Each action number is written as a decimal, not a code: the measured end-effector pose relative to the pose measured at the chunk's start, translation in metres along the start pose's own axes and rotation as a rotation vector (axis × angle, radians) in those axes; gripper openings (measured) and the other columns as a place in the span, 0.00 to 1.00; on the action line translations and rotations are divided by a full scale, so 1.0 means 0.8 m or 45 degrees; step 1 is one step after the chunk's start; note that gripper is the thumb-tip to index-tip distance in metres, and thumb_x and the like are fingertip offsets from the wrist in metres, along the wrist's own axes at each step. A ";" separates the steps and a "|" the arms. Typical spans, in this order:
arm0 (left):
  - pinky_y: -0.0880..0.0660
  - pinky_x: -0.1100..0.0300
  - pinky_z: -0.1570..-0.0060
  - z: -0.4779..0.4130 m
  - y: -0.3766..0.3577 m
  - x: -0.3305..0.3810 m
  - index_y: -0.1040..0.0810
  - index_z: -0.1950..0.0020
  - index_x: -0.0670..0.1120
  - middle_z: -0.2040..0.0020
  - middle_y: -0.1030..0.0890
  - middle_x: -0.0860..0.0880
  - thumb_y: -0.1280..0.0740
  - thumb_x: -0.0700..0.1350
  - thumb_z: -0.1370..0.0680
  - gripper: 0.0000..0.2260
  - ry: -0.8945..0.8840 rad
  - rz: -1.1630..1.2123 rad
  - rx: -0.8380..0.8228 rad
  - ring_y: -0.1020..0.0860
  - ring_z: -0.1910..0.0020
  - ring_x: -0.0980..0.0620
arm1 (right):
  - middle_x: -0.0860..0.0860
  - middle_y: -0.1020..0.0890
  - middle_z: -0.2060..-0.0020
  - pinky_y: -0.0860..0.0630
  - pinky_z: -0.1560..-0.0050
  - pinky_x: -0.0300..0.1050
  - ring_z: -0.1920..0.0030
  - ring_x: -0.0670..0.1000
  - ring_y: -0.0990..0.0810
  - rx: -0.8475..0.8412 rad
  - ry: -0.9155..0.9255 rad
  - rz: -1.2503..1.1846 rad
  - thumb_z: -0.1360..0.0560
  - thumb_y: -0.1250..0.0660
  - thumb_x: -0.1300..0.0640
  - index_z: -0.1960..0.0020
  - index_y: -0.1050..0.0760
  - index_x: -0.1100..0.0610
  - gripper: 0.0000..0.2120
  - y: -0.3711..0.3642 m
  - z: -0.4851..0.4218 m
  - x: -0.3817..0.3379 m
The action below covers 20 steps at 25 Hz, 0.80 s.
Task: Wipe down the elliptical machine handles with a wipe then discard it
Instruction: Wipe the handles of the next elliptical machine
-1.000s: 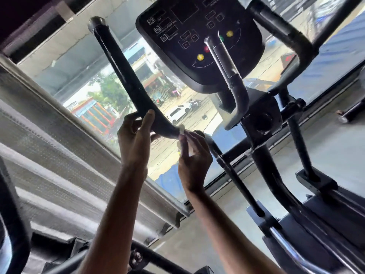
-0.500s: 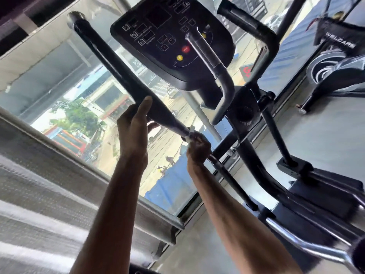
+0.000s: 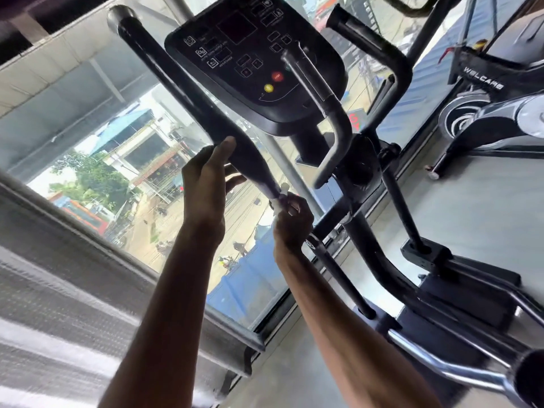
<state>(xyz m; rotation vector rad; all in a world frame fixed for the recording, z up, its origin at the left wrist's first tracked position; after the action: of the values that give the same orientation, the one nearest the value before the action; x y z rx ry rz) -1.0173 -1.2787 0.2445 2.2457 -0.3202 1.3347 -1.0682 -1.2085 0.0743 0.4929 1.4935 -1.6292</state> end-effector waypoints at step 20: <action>0.19 0.52 0.49 -0.018 0.021 -0.014 0.18 0.45 0.39 0.52 0.13 0.44 0.32 0.47 0.19 0.11 0.024 0.075 -0.125 0.14 0.52 0.47 | 0.46 0.14 0.60 0.19 0.47 0.59 0.54 0.48 0.15 -0.029 0.089 -0.080 0.27 0.29 0.60 0.58 0.17 0.51 0.05 0.007 0.054 -0.059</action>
<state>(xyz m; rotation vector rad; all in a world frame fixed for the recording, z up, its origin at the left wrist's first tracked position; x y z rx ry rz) -1.0411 -1.2861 0.2452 2.1562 -0.4389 1.3398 -1.0267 -1.2340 0.1162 0.4997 1.5921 -1.6561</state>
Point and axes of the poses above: each hand's wrist, its own z-axis away from the middle knuckle, its own y-axis out of the back of the hand, x = y × z, the point moved 1 cm from there along -z, towards the middle knuckle
